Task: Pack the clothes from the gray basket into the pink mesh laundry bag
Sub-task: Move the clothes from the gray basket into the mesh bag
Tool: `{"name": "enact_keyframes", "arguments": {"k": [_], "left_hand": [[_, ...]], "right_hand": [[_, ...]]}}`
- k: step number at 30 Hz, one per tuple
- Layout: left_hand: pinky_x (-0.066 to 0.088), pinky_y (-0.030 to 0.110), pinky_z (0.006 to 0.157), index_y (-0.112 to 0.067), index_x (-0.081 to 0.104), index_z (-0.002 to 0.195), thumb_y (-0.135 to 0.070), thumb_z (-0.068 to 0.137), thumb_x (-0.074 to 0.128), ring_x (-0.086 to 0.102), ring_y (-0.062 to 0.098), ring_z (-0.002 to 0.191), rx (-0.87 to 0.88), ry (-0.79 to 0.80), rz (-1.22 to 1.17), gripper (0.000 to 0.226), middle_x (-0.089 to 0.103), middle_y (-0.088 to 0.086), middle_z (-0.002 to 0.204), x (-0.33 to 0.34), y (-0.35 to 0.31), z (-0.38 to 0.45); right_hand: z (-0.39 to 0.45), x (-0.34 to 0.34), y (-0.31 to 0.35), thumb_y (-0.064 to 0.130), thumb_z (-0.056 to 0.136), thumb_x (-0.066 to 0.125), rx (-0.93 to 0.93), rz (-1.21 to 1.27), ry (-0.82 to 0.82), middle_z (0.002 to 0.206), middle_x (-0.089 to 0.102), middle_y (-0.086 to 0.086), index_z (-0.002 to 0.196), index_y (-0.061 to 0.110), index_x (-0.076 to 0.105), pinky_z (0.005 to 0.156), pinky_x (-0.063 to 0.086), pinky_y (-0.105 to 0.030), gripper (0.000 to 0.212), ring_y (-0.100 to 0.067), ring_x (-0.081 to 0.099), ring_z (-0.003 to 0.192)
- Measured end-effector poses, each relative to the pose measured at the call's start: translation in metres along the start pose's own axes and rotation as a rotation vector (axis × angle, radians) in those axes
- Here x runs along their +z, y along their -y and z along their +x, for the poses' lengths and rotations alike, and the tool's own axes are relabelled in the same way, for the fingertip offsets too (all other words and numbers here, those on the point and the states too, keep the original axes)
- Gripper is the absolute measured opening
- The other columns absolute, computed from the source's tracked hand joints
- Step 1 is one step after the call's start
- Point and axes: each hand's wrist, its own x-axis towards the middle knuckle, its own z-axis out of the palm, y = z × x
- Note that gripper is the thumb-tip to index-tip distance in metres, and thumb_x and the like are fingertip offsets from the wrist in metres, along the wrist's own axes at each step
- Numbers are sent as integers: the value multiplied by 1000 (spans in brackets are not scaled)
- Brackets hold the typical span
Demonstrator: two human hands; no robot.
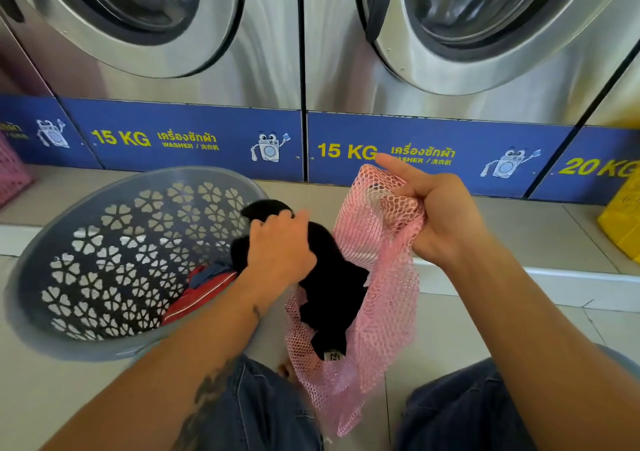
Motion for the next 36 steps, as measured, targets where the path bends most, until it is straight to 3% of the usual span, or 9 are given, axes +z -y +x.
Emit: {"name": "enact_keyframes", "arguments": {"k": [4, 8, 12, 16, 19, 24, 29, 32, 36], "left_hand": [[48, 41, 84, -9, 56, 107, -28, 86, 54, 61, 38, 104, -287, 294, -646, 29, 64, 13, 111, 1, -30, 3], [48, 33, 66, -12, 65, 90, -25, 84, 57, 64, 25, 74, -550, 703, -1533, 16, 67, 9, 83, 41, -52, 1], [47, 47, 102, -8, 73, 113, -35, 81, 67, 66, 33, 101, -572, 683, -1917, 43, 72, 16, 112, 79, -67, -1], [43, 40, 106, -14, 50, 142, -34, 73, 69, 56, 29, 118, -467, 780, -1520, 75, 61, 11, 130, 94, -70, -12], [30, 42, 119, -32, 20, 158, -19, 80, 56, 27, 30, 147, -377, 747, -1185, 87, 19, 2, 165, 110, -58, -26], [42, 39, 104, -3, 55, 138, -16, 97, 45, 49, 36, 131, -296, 883, -675, 43, 50, 19, 146, 142, -34, -48], [42, 38, 107, -4, 50, 140, -32, 89, 40, 50, 36, 129, -125, 912, -332, 59, 49, 19, 146, 132, -20, -50], [50, 33, 88, -3, 60, 124, -21, 86, 48, 60, 33, 114, -99, 833, -336, 44, 60, 20, 128, 116, -21, -38], [49, 32, 72, -4, 70, 95, -13, 84, 48, 64, 35, 105, 36, 707, -419, 26, 67, 21, 102, 76, -24, -13]], "right_hand": [[-6, 11, 2, -5, 70, 43, -8, -2, 38, 101, 30, -14, 113, 12, 75, 104, 39, -40, 57, -34, 27, 88], [-22, 20, 0, -10, 85, 32, 32, -51, 109, 116, 70, -18, 123, 10, 69, 79, 60, -35, 57, -33, 66, 88], [-31, 17, 5, -9, 86, 29, 56, -59, 130, 119, 72, -13, 126, 9, 66, 74, 60, -33, 57, -24, 72, 89], [-27, 2, 21, -8, 84, 33, 10, -27, 63, 116, 72, -13, 127, 6, 65, 87, 57, -34, 56, -25, 68, 87], [-24, -6, 28, -7, 84, 33, -12, -34, 45, 117, 72, -13, 128, 6, 64, 89, 54, -34, 55, -25, 66, 88], [-16, -7, 25, -9, 85, 31, -15, -104, 9, 118, 71, -14, 123, 7, 66, 95, 50, -34, 54, -31, 50, 101], [-6, -22, 18, -10, 84, 32, -4, -238, -113, 115, 74, -13, 118, 9, 69, 105, 43, -44, 54, -31, 46, 104], [-7, -26, 23, -9, 83, 33, -24, -240, -121, 106, 76, -9, 117, 11, 70, 83, 55, -35, 54, -29, 52, 87], [-8, -19, 33, -12, 80, 35, -105, -308, -58, 103, 65, -9, 112, 15, 73, 55, 37, -28, 57, -20, 38, 63]]}}
